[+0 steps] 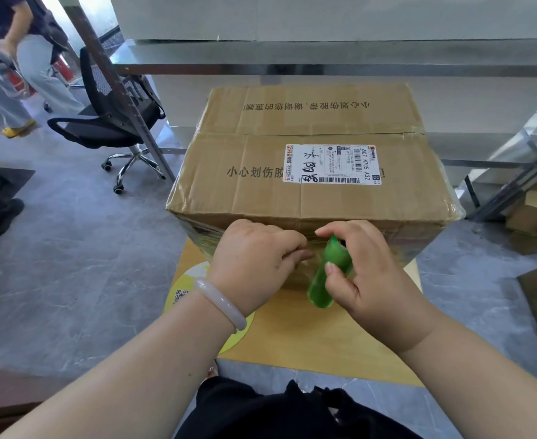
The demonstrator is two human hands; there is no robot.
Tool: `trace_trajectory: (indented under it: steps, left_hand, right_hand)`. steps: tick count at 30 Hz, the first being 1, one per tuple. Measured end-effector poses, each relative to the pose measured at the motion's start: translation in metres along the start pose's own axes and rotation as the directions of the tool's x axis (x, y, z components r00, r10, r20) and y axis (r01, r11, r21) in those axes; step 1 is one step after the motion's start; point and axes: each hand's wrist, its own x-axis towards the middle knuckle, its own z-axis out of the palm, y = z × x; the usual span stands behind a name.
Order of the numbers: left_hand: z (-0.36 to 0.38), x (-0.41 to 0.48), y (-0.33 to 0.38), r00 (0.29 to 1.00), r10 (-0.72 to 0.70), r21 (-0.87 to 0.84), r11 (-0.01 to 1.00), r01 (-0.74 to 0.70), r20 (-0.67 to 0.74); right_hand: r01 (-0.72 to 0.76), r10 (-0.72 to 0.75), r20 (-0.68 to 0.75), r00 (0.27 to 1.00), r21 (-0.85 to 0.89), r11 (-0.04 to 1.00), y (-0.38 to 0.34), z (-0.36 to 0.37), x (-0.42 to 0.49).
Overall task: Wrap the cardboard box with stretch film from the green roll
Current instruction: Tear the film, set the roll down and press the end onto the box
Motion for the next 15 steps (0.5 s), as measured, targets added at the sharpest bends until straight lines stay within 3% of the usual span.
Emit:
trace_trajectory:
  steps: [7,15]
  left_hand:
    - [0.009,-0.002,0.011,0.994,-0.099,-0.016,0.995,0.099,-0.035]
    - [0.015,0.001,0.021,0.990,-0.103,0.019,0.994,0.105,-0.098]
  right_hand:
    - [0.006,-0.007,0.022,1.000,0.016,1.000,0.002,-0.008,-0.008]
    - [0.054,-0.055,0.034,0.998,0.014,0.998,0.000,-0.020,-0.010]
